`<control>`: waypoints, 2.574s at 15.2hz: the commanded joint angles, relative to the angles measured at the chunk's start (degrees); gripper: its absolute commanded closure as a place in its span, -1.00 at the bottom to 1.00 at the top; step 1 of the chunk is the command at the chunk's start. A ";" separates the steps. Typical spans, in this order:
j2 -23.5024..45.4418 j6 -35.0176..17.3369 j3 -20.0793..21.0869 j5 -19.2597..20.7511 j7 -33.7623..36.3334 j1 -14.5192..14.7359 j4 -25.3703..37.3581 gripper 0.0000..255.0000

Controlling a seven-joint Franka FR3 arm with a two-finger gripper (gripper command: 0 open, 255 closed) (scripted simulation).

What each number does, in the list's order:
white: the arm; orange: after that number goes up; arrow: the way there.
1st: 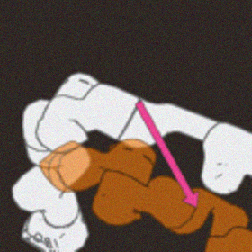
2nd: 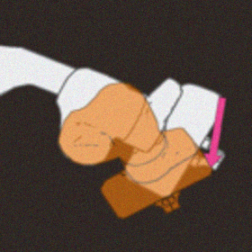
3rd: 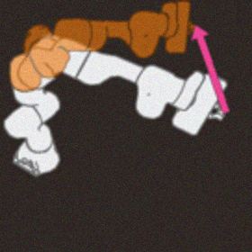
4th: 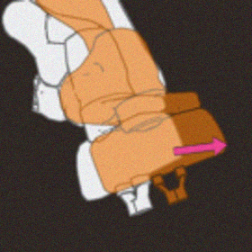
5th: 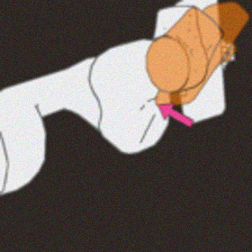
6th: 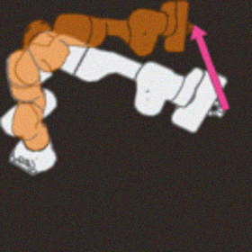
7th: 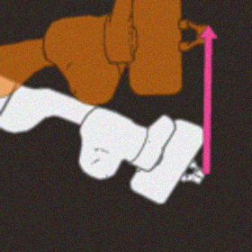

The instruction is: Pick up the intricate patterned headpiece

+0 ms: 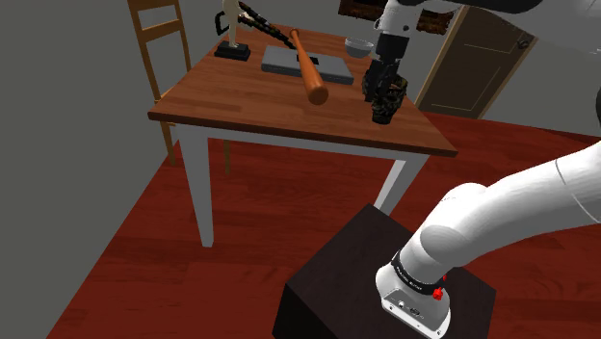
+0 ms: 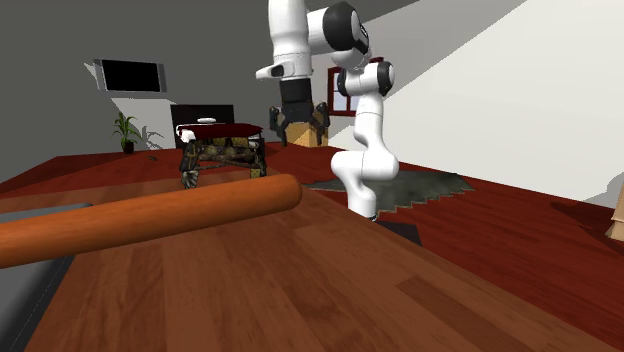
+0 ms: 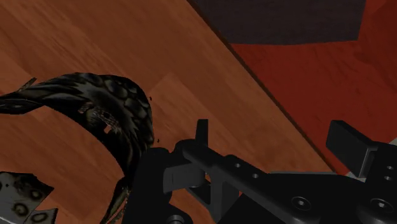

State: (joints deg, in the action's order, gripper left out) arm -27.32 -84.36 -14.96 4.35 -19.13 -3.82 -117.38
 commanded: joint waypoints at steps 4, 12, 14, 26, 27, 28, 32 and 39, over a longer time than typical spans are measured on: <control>8.15 1.26 -5.53 -1.47 -4.62 -1.36 9.80 -1.00; 15.40 0.52 -10.17 -4.01 -8.92 -2.84 15.99 -1.00; 15.01 -1.06 -10.14 -3.86 -8.89 -2.88 14.06 -1.00; 14.50 -3.00 -10.12 -3.65 -8.87 -2.95 11.65 1.00; 14.48 -3.02 -10.11 -3.65 -8.86 -2.95 11.62 1.00; 14.60 -3.08 -10.13 -3.69 -8.88 -2.95 11.66 1.00; 15.28 0.06 -10.15 -3.97 -8.92 -2.86 15.43 1.00; 17.08 5.71 -10.39 -4.65 -9.16 -2.75 22.71 1.00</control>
State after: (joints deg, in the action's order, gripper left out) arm -10.42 -79.50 -25.33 -0.24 -28.26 -6.57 -95.71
